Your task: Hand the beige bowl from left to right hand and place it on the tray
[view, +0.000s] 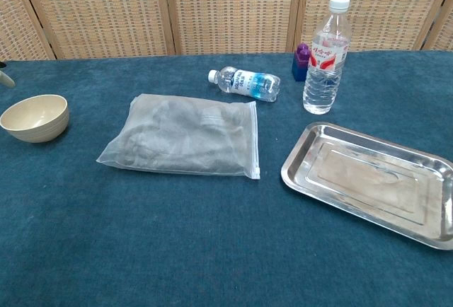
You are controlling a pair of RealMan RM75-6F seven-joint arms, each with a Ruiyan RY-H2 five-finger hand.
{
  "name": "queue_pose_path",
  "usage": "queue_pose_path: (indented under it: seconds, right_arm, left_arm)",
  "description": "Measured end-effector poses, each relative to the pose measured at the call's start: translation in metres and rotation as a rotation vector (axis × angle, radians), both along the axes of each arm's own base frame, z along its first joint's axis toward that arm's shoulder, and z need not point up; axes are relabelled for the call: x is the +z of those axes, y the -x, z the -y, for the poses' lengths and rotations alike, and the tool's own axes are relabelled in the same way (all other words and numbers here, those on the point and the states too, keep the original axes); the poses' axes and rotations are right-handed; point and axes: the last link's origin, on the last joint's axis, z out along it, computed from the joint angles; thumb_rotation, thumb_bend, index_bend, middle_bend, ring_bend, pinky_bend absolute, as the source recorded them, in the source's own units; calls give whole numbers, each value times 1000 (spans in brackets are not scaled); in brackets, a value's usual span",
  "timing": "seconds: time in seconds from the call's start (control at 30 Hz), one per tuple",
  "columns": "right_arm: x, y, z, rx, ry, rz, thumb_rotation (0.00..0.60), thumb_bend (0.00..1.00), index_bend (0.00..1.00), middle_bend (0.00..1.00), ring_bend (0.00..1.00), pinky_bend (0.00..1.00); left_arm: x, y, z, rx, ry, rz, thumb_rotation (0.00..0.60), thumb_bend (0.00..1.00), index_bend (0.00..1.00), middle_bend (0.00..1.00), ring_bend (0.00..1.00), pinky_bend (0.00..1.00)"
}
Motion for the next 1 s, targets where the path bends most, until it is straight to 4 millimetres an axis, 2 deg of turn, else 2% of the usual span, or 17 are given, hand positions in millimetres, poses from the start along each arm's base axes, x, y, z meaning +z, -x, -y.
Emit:
queue_pose_path:
  seconds: [0.17, 0.33, 0.43, 0.5, 0.67, 0.87, 1.0]
  right_arm:
    - [0, 5, 4, -21, -2, 0, 600, 0, 0, 0, 0, 0]
    - [0, 9, 8, -38, 0, 5, 600, 0, 0, 0, 0, 0]
    - [0, 10, 9, -42, -4, 9, 600, 0, 0, 0, 0, 0]
    - [-1, 11, 9, -44, -6, 10, 600, 0, 0, 0, 0, 0]
    - [-1, 12, 10, -47, -9, 12, 600, 0, 0, 0, 0, 0]
    - [-2, 11, 10, -45, -14, 18, 600, 0, 0, 0, 0, 0]
    - [-2, 11, 10, -46, -18, 21, 600, 0, 0, 0, 0, 0]
  left_arm:
    - [-25, -6, -25, -12, 43, -14, 600, 13, 397, 0, 0, 0]
    - [-42, -10, -37, -10, 70, -40, 600, 123, 479, 0, 0, 0]
    - [-48, -12, -41, -6, 79, -52, 600, 211, 573, 0, 0, 0]
    - [-50, -11, -41, -3, 82, -55, 600, 265, 639, 0, 0, 0]
    - [-50, -11, -41, -7, 80, -56, 600, 298, 705, 0, 0, 0]
    - [-44, -15, -39, -42, 57, -32, 600, 305, 712, 0, 0, 0]
    - [-36, -28, -32, -130, 38, -8, 600, 306, 712, 0, 0, 0]
